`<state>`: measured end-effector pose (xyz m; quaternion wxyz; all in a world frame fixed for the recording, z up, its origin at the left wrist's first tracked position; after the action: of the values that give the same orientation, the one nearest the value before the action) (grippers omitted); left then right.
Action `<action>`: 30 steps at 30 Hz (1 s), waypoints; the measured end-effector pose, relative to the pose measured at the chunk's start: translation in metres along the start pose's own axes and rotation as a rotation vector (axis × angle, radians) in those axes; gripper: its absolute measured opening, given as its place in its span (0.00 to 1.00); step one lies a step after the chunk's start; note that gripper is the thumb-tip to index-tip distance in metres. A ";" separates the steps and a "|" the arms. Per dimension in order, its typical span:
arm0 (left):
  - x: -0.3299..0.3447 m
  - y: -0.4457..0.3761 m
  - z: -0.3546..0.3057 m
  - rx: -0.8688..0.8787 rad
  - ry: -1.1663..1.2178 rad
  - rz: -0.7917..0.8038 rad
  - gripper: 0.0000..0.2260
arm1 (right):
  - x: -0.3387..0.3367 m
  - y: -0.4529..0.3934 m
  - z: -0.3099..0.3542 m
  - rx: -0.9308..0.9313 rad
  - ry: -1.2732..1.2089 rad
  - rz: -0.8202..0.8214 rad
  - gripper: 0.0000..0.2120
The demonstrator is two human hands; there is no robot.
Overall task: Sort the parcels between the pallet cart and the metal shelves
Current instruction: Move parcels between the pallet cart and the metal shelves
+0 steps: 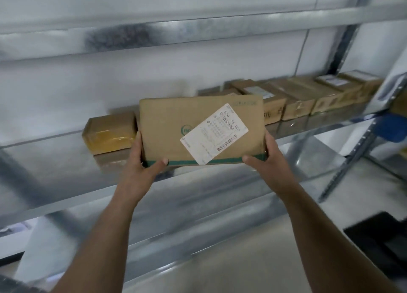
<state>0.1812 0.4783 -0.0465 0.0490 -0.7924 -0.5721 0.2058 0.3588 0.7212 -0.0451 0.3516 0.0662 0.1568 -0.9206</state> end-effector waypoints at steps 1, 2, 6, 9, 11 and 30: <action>0.015 0.000 -0.002 -0.001 0.013 0.032 0.38 | -0.013 0.002 -0.005 0.006 -0.018 -0.002 0.36; 0.029 0.000 -0.004 -0.003 0.030 0.060 0.37 | -0.026 0.003 -0.008 0.002 -0.024 -0.012 0.35; 0.084 0.001 -0.019 0.011 0.057 0.149 0.36 | -0.075 0.011 -0.020 -0.036 -0.082 -0.080 0.32; 0.127 0.000 -0.031 0.033 0.077 0.221 0.31 | -0.111 0.018 -0.036 0.002 -0.102 -0.160 0.32; 0.157 -0.002 -0.036 0.032 0.076 0.259 0.30 | -0.137 0.021 -0.049 0.045 -0.091 -0.244 0.34; 0.494 -0.044 -0.133 0.180 0.195 0.703 0.34 | -0.388 -0.027 -0.121 0.210 0.125 -0.921 0.28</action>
<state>0.3218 0.9727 -0.0447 0.0990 -0.9489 -0.2374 0.1829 0.6312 1.0240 -0.0622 -0.1116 0.0802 0.0967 -0.9858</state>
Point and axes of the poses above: each hand's wrist, its own y-axis away from the middle knuckle, its own x-axis out of the palm, z = x × y, the point moved 6 cm from there along -y, towards the middle knuckle, and after that the axes turned 9 degrees about -z, right-handed, at the moved point
